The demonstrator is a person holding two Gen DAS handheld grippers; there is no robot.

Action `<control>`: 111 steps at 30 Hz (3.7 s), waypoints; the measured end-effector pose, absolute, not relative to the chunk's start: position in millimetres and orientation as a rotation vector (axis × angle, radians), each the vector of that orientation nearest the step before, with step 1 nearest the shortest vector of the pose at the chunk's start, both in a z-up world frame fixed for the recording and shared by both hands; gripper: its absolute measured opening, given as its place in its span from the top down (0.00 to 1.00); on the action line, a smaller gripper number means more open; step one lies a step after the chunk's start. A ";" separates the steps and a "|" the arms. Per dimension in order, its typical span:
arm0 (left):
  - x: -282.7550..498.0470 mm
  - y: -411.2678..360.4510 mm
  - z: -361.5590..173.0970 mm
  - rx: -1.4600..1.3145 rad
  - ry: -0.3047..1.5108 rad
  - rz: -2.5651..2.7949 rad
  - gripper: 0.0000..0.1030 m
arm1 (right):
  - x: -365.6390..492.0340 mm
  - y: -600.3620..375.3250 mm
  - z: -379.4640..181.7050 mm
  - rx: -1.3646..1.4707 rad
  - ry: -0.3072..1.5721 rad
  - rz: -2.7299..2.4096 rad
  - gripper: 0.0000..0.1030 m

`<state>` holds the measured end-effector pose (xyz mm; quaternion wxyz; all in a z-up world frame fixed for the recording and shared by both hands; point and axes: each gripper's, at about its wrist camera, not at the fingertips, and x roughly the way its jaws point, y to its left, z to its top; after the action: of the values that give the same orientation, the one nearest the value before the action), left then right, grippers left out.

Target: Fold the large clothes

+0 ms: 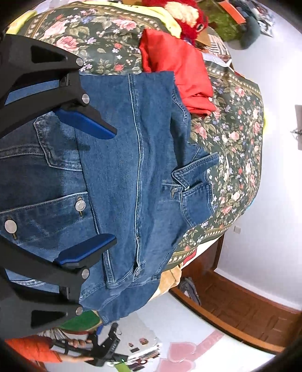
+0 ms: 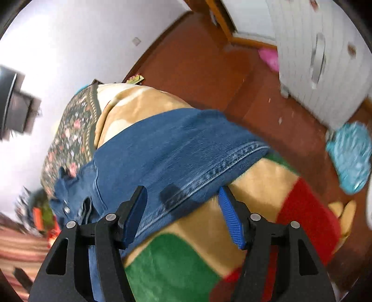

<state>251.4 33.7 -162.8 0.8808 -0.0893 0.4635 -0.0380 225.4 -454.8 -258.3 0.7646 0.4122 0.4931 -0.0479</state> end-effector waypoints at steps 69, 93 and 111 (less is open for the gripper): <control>282.2 -91.1 -126.3 0.198 0.878 -0.294 0.11 | 225.4 -278.7 -164.0 0.230 0.962 0.162 0.47; 385.2 -199.9 -226.0 0.337 1.083 -0.485 0.82 | 236.2 -325.4 -198.6 0.232 1.038 0.118 0.47; 317.7 36.9 -152.1 -0.065 0.905 -0.183 0.91 | 248.2 -252.7 -193.5 0.135 1.065 0.256 0.45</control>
<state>317.7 36.9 -152.1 0.8949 -0.0312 0.4363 -0.0881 248.2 -252.7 -193.5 0.8515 0.0641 0.5059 0.1218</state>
